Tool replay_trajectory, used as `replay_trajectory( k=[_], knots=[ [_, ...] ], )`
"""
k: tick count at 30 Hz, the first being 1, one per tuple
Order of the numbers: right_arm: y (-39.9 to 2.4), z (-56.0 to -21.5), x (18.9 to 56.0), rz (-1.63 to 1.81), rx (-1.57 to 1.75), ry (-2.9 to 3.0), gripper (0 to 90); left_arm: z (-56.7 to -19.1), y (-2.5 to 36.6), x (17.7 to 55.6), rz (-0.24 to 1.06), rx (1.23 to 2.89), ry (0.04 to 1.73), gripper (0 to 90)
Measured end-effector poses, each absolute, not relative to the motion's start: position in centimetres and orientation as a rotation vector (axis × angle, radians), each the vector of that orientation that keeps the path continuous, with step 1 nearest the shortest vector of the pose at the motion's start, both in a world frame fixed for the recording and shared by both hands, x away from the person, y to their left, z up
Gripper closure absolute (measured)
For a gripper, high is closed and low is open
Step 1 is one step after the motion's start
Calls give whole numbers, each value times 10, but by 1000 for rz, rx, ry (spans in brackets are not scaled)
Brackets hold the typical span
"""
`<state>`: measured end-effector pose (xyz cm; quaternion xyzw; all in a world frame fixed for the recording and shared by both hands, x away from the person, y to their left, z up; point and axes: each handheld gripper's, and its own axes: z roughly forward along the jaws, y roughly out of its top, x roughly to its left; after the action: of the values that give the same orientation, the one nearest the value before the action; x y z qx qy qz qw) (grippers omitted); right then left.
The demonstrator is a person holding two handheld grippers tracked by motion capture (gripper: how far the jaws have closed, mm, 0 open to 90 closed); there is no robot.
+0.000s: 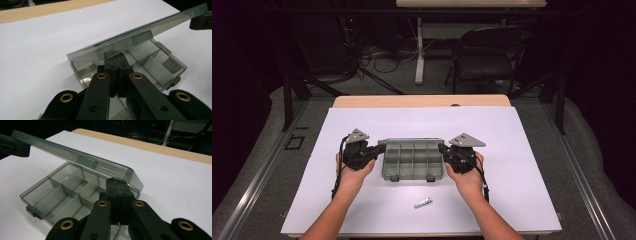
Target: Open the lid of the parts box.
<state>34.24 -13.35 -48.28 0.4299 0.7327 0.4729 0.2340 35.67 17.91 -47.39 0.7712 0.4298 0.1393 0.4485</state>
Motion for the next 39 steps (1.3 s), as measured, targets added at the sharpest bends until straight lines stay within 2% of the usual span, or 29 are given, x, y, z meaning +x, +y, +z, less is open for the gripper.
replay_trajectory(
  k=[21, 28, 31, 39],
  knots=[
    [-134, -474, 356, 1310, 1184, 1985, 878, -462, 178, 376, 362, 1863, 1079, 900],
    [-140, -480, 351, 1287, 1175, 1913, 820, -459, 178, 379, 375, 1855, 1085, 900],
    [-141, -490, 362, 1238, 1174, 1928, 773, -460, 178, 381, 374, 1848, 1093, 900],
    [-133, -510, 387, 1166, 1209, 1943, 731, -461, 180, 386, 369, 1845, 1104, 900]
  ],
)
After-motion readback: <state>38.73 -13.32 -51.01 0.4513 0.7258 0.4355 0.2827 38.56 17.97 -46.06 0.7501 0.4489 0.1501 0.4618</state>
